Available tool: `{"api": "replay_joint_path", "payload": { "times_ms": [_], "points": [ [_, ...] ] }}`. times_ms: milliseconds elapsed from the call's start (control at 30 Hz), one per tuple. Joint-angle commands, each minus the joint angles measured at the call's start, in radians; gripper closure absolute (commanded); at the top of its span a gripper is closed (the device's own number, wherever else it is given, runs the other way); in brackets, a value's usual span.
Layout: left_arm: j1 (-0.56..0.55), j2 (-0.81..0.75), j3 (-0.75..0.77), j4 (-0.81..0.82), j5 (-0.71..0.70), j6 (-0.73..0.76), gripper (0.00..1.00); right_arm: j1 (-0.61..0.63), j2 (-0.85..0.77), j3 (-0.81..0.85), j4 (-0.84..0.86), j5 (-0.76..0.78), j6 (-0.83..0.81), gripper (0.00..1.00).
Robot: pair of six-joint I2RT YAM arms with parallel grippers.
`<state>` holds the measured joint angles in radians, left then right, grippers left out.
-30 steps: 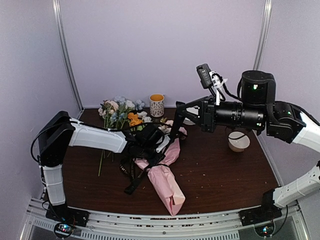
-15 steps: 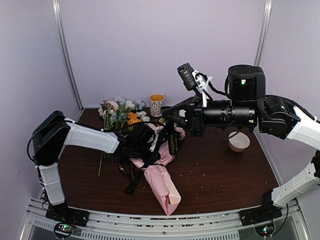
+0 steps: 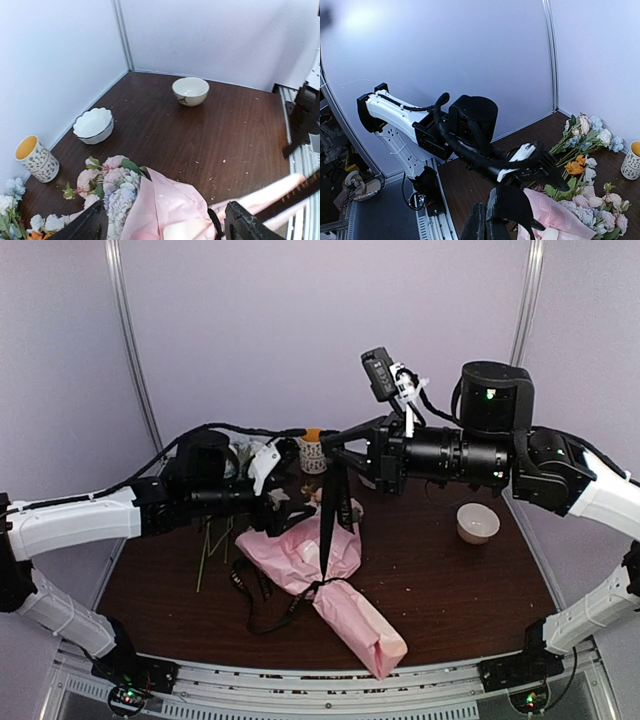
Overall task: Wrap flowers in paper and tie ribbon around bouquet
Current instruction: Pass from the right arm to the left
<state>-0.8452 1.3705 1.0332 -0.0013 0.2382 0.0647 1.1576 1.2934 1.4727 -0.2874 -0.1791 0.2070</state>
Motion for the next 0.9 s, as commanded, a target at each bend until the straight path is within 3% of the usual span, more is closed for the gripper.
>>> {"api": "replay_joint_path", "payload": {
  "times_ms": [0,133,300,400,433,467,500,600,633,767,867],
  "points": [
    [-0.015,-0.036,-0.110,0.082,0.224,0.040,0.18,-0.022,0.001,0.007,0.081,0.006,0.009,1.00],
    [-0.092,-0.043,-0.154,0.158,0.227,0.062,0.17,-0.038,0.005,0.006,0.089,0.008,0.015,1.00],
    [-0.132,0.018,-0.115,0.279,0.148,-0.006,0.07,-0.041,0.018,0.002,0.095,0.003,0.023,1.00],
    [-0.135,0.069,-0.061,0.306,0.130,-0.055,0.10,-0.044,0.026,-0.005,0.096,0.002,0.027,1.00],
    [-0.136,0.080,-0.049,0.312,0.139,-0.061,0.14,-0.045,0.026,-0.010,0.097,0.003,0.027,1.00],
    [-0.137,0.090,-0.040,0.315,0.146,-0.067,0.25,-0.047,0.026,-0.016,0.098,0.005,0.029,1.00],
    [-0.138,0.097,-0.033,0.315,0.148,-0.074,0.40,-0.049,0.025,-0.022,0.099,0.006,0.031,1.00],
    [-0.138,0.102,-0.031,0.313,0.093,-0.097,1.00,-0.060,0.017,-0.047,0.084,0.007,0.035,1.00],
    [-0.137,0.096,-0.043,0.322,0.062,-0.109,1.00,-0.067,0.014,-0.057,0.066,0.009,0.036,0.98],
    [-0.128,0.064,-0.080,0.340,-0.057,-0.117,1.00,-0.081,-0.005,-0.143,-0.072,0.082,-0.009,0.56],
    [-0.095,0.052,-0.075,0.310,-0.103,-0.132,1.00,-0.068,-0.020,-0.278,-0.147,0.183,-0.006,0.44]
  ]
}}
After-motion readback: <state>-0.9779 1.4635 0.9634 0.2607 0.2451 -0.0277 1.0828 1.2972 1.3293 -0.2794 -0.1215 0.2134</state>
